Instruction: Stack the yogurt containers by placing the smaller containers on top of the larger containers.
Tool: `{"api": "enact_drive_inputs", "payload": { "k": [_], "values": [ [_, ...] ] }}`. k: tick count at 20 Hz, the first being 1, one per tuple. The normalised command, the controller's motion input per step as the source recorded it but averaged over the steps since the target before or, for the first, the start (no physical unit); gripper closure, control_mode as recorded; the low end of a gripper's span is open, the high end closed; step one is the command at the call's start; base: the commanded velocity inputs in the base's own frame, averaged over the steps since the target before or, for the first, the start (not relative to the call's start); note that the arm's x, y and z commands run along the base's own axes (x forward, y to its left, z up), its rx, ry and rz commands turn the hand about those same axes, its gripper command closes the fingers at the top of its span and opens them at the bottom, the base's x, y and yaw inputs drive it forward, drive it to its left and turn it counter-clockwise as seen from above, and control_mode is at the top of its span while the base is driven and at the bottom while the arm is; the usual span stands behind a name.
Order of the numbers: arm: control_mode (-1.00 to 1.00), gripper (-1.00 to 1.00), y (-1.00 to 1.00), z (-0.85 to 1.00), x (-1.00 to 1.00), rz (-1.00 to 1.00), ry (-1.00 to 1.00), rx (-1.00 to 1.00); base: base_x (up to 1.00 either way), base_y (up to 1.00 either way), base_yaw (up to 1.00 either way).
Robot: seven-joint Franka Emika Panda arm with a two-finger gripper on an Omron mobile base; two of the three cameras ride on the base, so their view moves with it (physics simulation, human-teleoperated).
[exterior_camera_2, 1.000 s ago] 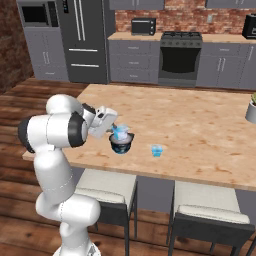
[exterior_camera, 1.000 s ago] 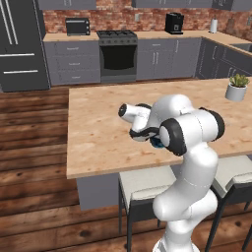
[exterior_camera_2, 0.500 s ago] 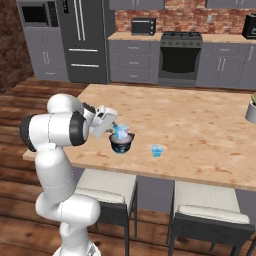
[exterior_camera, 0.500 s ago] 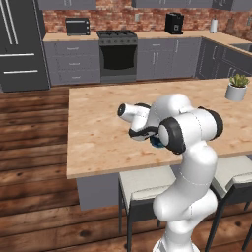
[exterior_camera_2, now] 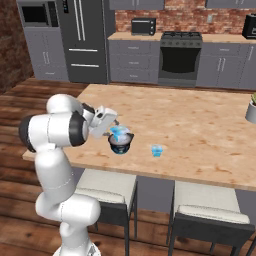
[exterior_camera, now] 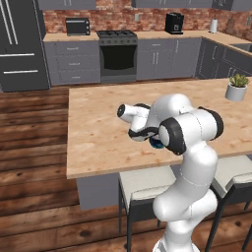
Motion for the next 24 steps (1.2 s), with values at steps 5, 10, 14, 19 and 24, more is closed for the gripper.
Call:
{"api": "enact_drive_inputs", "payload": {
  "k": [5,10,14,19,24],
  "values": [
    [-1.0,-1.0,0.0,0.04,-0.29,0.0,-0.03,0.0,0.0,0.0,0.0],
    [-1.0,-1.0,-0.01,0.33,-0.39,0.0,-0.03,0.0,0.0,0.0,0.0],
    [-1.0,-1.0,-0.04,0.52,-0.29,0.0,-0.01,0.0,0.0,0.0,0.0],
    [-1.0,-1.0,-0.03,0.62,-0.17,0.0,0.0,0.05,0.0,0.0,0.0],
    [-1.0,-1.0,-0.09,0.51,-0.19,0.0,0.01,0.06,0.0,0.0,0.0]
  ]
}}
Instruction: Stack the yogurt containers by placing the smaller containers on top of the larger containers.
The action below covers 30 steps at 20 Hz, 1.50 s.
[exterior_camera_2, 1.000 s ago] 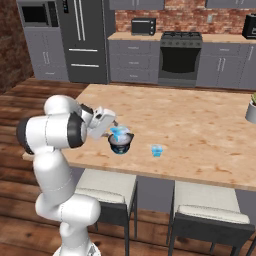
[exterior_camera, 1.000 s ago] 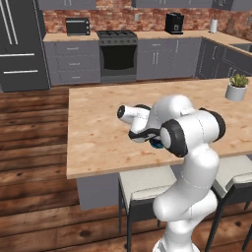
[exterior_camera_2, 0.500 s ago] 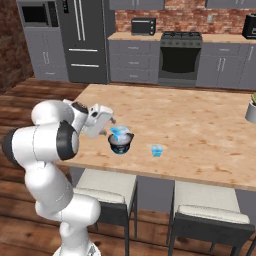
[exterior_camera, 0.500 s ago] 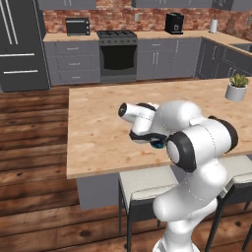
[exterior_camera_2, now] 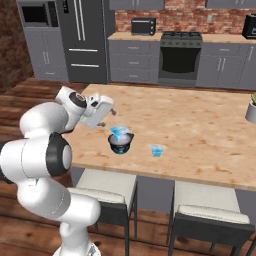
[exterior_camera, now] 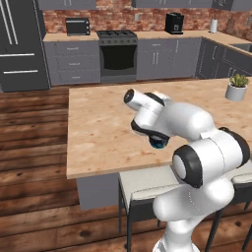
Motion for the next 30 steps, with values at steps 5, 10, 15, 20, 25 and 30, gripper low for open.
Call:
{"api": "enact_drive_inputs", "payload": {
  "k": [5,10,15,20,25,30],
  "values": [
    [-1.0,-1.0,-0.04,0.48,-0.07,0.0,0.06,0.07,0.0,0.0,0.0],
    [-1.0,-1.0,-0.07,0.23,-0.13,0.0,0.11,0.09,0.0,0.0,0.0],
    [-1.0,-1.0,-0.08,0.01,-0.13,0.04,0.18,0.08,0.0,0.0,0.0],
    [-1.0,-1.0,-0.18,0.0,-0.21,0.06,0.16,0.09,0.0,0.0,0.0],
    [-1.0,-1.0,-0.28,0.0,-0.13,0.07,0.11,0.08,0.0,0.0,0.0],
    [-1.0,-1.0,-0.32,0.0,-0.08,0.05,0.02,0.09,0.0,0.0,0.0]
  ]
}}
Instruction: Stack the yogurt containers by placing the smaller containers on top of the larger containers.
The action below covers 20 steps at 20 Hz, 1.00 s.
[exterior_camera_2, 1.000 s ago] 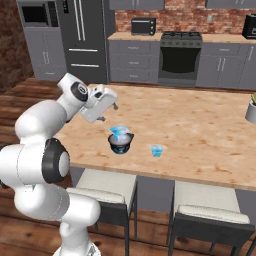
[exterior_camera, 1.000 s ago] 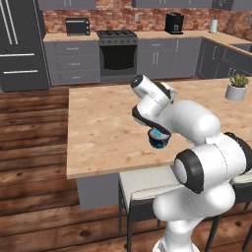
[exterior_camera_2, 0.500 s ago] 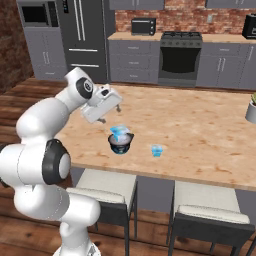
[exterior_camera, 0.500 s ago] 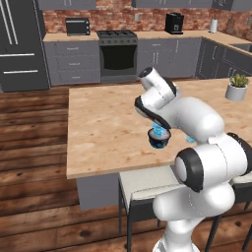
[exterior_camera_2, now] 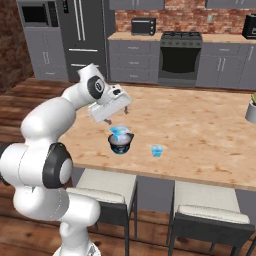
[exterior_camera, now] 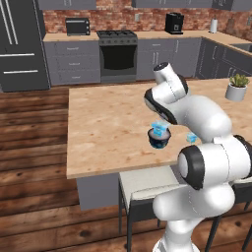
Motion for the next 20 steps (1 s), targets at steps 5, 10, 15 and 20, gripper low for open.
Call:
{"api": "enact_drive_inputs", "payload": {
  "k": [5,10,15,20],
  "values": [
    [-1.0,-1.0,-0.29,-0.04,-0.09,0.06,0.0,0.09,0.0,0.0,0.0],
    [-1.0,-1.0,-0.2,-0.19,-0.19,0.06,0.0,0.09,0.0,0.0,0.0],
    [-1.0,-1.0,-0.14,-0.3,-0.1,0.05,0.0,0.07,0.0,0.0,0.0],
    [-1.0,-1.0,-0.16,-0.35,0.0,0.0,0.0,0.11,0.0,0.0,0.0]
  ]
}}
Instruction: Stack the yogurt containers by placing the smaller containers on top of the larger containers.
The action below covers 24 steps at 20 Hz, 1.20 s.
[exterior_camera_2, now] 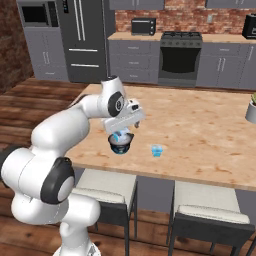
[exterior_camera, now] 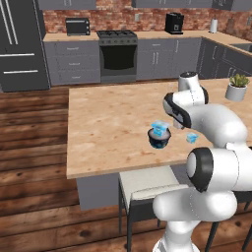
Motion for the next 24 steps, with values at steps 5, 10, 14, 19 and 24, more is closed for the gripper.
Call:
{"api": "enact_drive_inputs", "payload": {
  "k": [5,10,14,19,24],
  "values": [
    [-1.0,-1.0,-0.22,-0.04,0.0,-0.05,-0.01,0.06,0.0,0.0,0.0],
    [-1.0,-1.0,-0.27,0.0,0.0,-0.14,-0.07,0.02,0.0,0.0,0.0],
    [-1.0,-1.0,-0.09,0.0,0.0,-0.22,-0.09,0.0,0.0,0.0,0.0],
    [-1.0,-1.0,-0.15,0.0,0.0,-0.25,-0.06,0.01,0.0,0.0,0.0],
    [-1.0,-1.0,-0.31,-0.02,-0.03,-0.28,-0.01,0.09,0.0,0.0,0.0]
  ]
}}
